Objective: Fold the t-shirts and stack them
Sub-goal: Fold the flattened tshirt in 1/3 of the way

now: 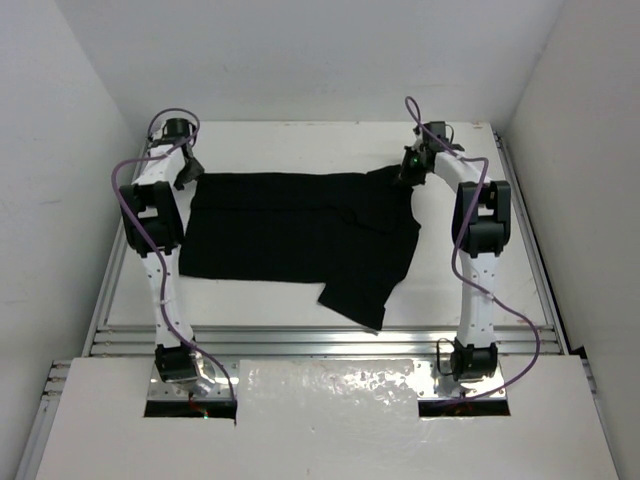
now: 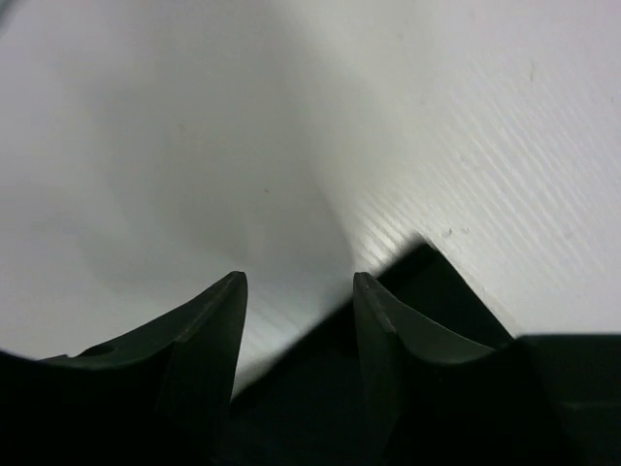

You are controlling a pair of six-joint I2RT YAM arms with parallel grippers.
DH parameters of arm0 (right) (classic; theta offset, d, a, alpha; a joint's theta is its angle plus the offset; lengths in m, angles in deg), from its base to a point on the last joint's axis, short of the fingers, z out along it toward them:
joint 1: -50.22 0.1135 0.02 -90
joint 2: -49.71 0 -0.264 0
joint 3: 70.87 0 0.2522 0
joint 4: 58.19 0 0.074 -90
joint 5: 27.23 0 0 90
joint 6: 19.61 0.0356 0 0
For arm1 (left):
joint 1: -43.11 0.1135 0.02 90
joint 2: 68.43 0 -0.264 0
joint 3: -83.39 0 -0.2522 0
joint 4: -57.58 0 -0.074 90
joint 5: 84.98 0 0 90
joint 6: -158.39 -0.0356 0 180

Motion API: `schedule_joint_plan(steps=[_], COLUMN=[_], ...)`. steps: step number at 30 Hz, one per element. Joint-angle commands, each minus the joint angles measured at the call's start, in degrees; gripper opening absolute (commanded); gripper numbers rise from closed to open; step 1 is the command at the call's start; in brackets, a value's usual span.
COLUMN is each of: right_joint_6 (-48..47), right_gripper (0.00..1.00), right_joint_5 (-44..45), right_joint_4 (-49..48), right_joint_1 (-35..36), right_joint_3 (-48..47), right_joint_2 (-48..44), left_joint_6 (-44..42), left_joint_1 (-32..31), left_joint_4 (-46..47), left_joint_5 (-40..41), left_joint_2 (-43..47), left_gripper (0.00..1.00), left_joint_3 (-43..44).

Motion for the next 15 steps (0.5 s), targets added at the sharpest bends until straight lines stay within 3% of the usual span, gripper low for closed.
schedule_joint_plan(steps=[1, 4, 8, 9, 11, 12, 13, 14, 15], right_joint_6=[0.3, 2.6, 2.1, 1.8, 0.7, 0.6, -0.1, -0.3, -0.4], right_gripper=[0.00, 0.00, 0.01, 0.17, 0.39, 0.56, 0.57, 0.57, 0.70], right_joint_5=[6.8, 10.1, 8.1, 7.4, 7.1, 7.7, 7.7, 8.0, 8.1], right_joint_4=[3.4, 4.0, 4.6, 5.6, 9.0, 11.3, 12.3, 13.4, 15.4], right_joint_1=[-1.3, -1.3, -1.3, -1.3, -1.3, -1.3, -1.3, -1.3, -1.3], right_joint_3=[-4.4, -1.9, -3.4, -4.9, -10.4, -12.4, -16.4, -18.7, -20.6], right_joint_2=[-0.1, -2.3, -1.4, -0.7, 1.4, 1.8, 2.2, 2.5, 2.2], left_joint_6=[3.4, 4.7, 5.1, 5.2, 5.3, 5.4, 5.4, 6.3, 6.7], left_joint_1=[0.9, 0.8, 0.7, 0.7, 0.7, 0.4, 0.2, 0.0, -0.4], left_joint_4=[-1.6, -3.0, -2.7, -3.2, -4.3, -5.0, -6.1, -10.2, -12.4], left_joint_5=[6.6, 7.1, 6.5, 6.5, 6.5, 6.7, 7.3, 9.0, 9.6], left_joint_2=[-1.8, -3.1, -2.5, -2.1, 0.1, 2.4, 3.8, 5.1, 8.7], left_gripper=[0.47, 0.49, 0.51, 0.51, 0.53, 0.54, 0.55, 0.69, 0.75], left_joint_3=[4.1, 6.4, 7.7, 9.1, 9.6, 9.5, 9.2, 8.3, 6.9])
